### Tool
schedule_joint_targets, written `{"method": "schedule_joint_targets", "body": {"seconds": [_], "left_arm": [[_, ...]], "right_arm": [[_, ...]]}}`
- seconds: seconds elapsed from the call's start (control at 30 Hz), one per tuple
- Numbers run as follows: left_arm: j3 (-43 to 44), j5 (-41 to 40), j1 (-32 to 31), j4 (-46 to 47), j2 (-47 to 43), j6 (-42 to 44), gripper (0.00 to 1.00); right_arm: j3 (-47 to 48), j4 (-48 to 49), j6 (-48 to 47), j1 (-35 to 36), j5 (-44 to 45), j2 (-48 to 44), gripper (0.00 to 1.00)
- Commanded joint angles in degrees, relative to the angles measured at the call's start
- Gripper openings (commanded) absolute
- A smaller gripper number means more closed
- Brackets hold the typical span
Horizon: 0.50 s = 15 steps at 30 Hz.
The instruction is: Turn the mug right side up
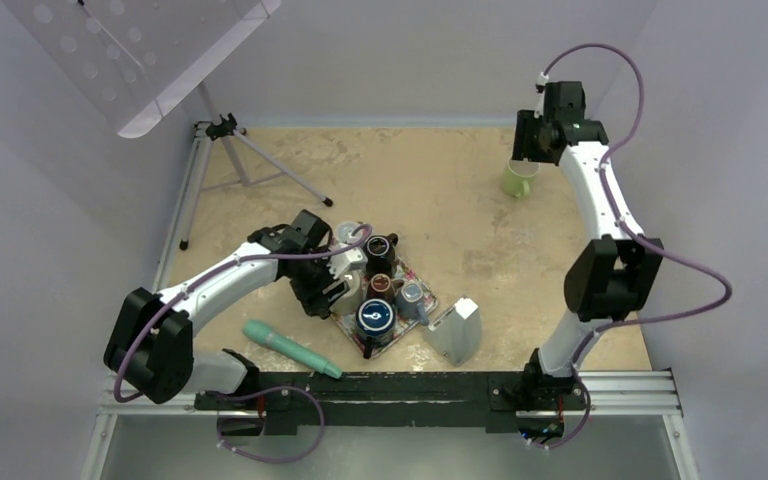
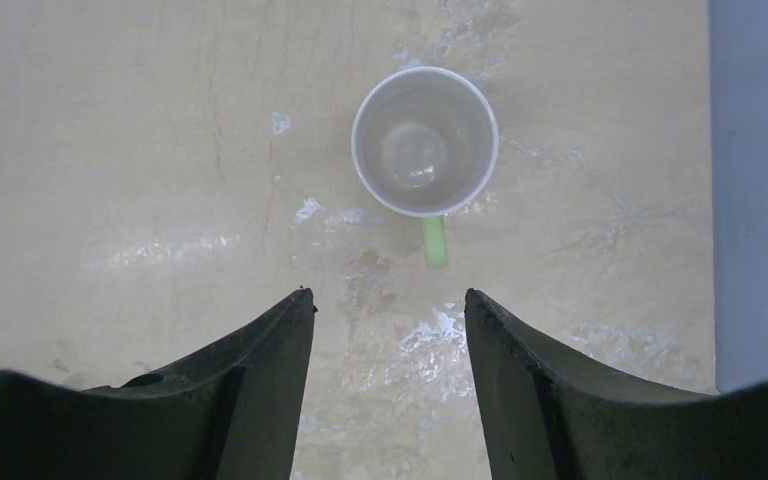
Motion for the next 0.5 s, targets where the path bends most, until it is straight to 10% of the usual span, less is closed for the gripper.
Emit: {"method": "schedule_joint_targets", "body": {"seconds": [0.0,0.13,0.37,0.47], "left_arm": [[-0.57,-1.48,-0.01,11.06,-0.54,-2.10,0.70],[-1.08,2.83,-0.03,12.68,-0.01,-2.21,0.60],[-1.76,1.17,0.17,10.11,0.36,1.38,0.04],[-1.49,0.91,0.41,8.28,-0.82,1.94,0.00]], "right_arm": [[-6.72,7.40,2.44,-0.15,-0.88,-7.59,0.60],[-11.40,8.76,2.76,-0.12,-1.49,-12.06,0.60],[-15.13,9.30,2.68,0.15,-2.68,-17.09,0.60],[-16.16,9.63,2.56,0.46,-3.14,-18.88,0.60]]}}
